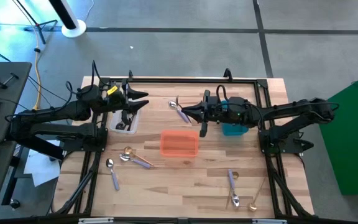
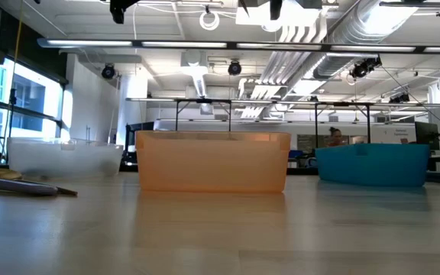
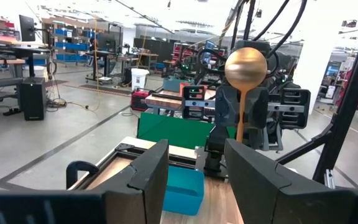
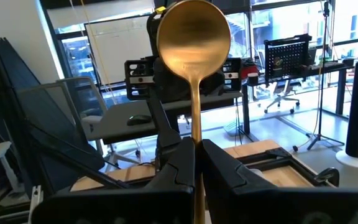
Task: Sort silverware by color (type)
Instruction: Put the top center gold spoon into the blue bin
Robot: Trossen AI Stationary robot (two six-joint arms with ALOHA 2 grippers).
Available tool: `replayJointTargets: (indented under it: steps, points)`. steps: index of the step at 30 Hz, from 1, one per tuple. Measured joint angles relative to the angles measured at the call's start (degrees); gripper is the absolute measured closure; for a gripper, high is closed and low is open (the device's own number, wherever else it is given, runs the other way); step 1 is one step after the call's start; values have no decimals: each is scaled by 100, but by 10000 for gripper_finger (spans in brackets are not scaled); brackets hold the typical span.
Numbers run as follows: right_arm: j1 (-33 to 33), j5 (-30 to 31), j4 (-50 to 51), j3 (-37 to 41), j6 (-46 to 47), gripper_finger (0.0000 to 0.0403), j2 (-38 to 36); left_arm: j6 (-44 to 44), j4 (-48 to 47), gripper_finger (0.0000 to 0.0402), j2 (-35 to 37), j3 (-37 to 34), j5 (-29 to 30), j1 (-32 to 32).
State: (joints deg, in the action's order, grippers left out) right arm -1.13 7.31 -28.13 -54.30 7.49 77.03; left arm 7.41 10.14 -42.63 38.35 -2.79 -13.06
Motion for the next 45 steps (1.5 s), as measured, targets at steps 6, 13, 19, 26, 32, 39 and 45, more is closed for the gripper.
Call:
replayJointTargets:
  steps: [6, 13, 19, 26, 32, 39, 45]
  points:
    - [7, 0, 1, 0, -2, 403, 0, 1, 1, 252, 0, 0, 0, 0]
    - [37, 0, -1, 0, 2, 403, 0, 1, -1, 252, -2, 0, 0, 0]
    - [37, 23, 635, 0, 157, 403, -188, 1, 13, 252, -56, -4, 0, 0]
    - [22, 925, 2971, 2, 387, 403, -1114, 112, -10, 252, -211, -6, 1, -4]
    - [52, 1600, 4297, 307, 983, 403, -1814, 157, -3, 252, -386, -4, 0, -2]
    - [35, 2157, 4611, 1054, 1672, 403, -2554, 248, 12, 252, -413, -4, 0, -2]
    - [361, 2276, 4771, 1204, 1844, 403, -2812, 248, 36, 252, -413, -4, 0, -2]
